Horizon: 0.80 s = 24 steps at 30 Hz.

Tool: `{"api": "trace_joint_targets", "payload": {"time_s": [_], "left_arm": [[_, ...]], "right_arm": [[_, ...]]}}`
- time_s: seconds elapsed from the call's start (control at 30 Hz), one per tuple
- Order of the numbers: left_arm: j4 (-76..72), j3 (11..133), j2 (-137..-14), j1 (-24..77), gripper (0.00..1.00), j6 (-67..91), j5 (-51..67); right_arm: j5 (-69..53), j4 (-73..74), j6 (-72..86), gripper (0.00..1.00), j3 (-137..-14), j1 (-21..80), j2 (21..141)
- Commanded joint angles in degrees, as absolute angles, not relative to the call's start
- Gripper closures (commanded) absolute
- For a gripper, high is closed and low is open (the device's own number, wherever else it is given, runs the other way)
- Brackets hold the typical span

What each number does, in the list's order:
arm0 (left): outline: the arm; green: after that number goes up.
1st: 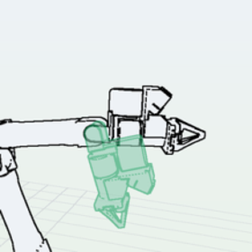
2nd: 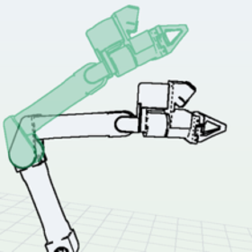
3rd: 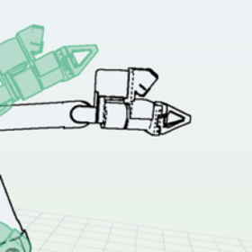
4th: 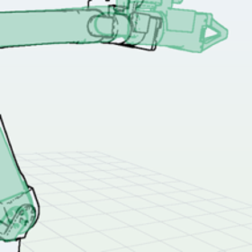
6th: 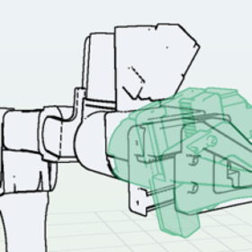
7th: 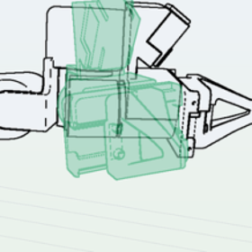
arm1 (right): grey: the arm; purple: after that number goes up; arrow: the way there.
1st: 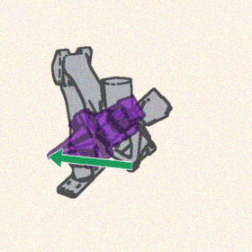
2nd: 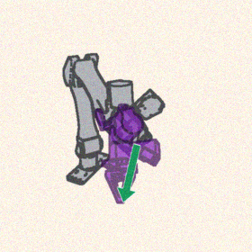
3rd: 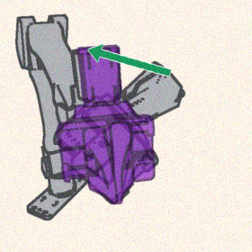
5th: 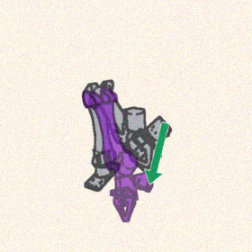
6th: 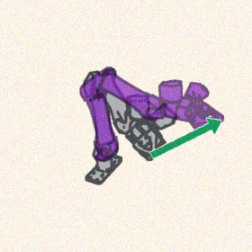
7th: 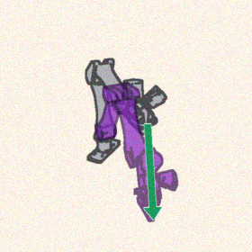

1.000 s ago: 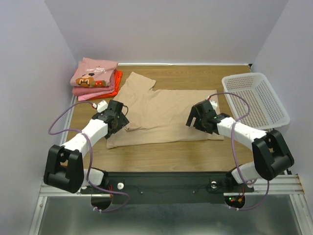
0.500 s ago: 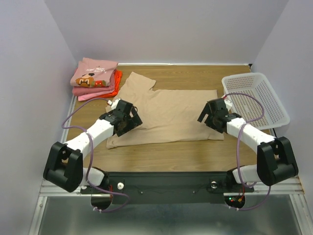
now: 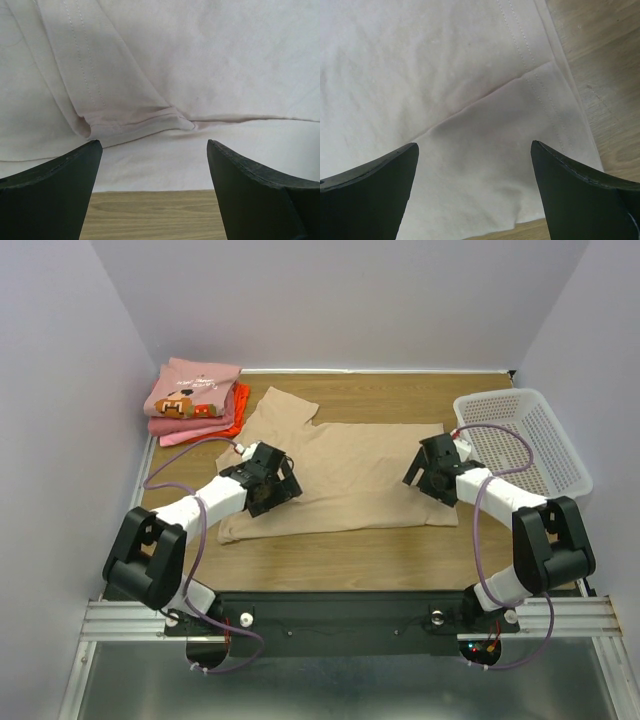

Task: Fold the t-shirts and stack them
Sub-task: Fold the tshirt

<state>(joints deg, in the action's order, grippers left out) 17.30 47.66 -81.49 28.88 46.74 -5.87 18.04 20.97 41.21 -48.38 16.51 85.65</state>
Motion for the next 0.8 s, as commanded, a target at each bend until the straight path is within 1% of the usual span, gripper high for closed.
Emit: {"api": "trace_joint_targets", "payload": {"time_s": [0.0,0.17,0.23,0.4,0.57,0.67,0.77], "left_arm": [[16.96,50.53,-83.93,29.18,0.02,45.88,-8.17],[18.80,53.69,-87.62,29.18,0.02,47.02,-14.66],[19.43,57.02,-90.17,29.18,0.02,46.67,-17.31],[18.54,64.23,-98.32,29.18,0.02,42.99,-17.93],[18.37,71.97,-106.07,29.18,0.02,39.47,-15.48],[18.63,72.78,-105.04,29.18,0.02,38.85,-13.89],[19.94,70.41,-101.70,29.18,0.02,40.34,-18.26]], "right_arm": [[19.68,20.30,41.75,0.00,-47.73,16.17,86.13],[19.78,20.30,41.84,0.00,-46.15,16.00,85.34],[19.60,20.30,41.75,0.00,-45.88,15.91,84.99],[18.72,20.30,41.49,0.00,-45.70,15.82,84.73],[18.81,20.30,41.49,0.00,-45.44,15.65,84.03],[18.54,20.30,41.13,0.00,-45.27,15.56,83.24],[18.63,20.30,40.96,0.00,-44.91,15.64,82.79]]}}
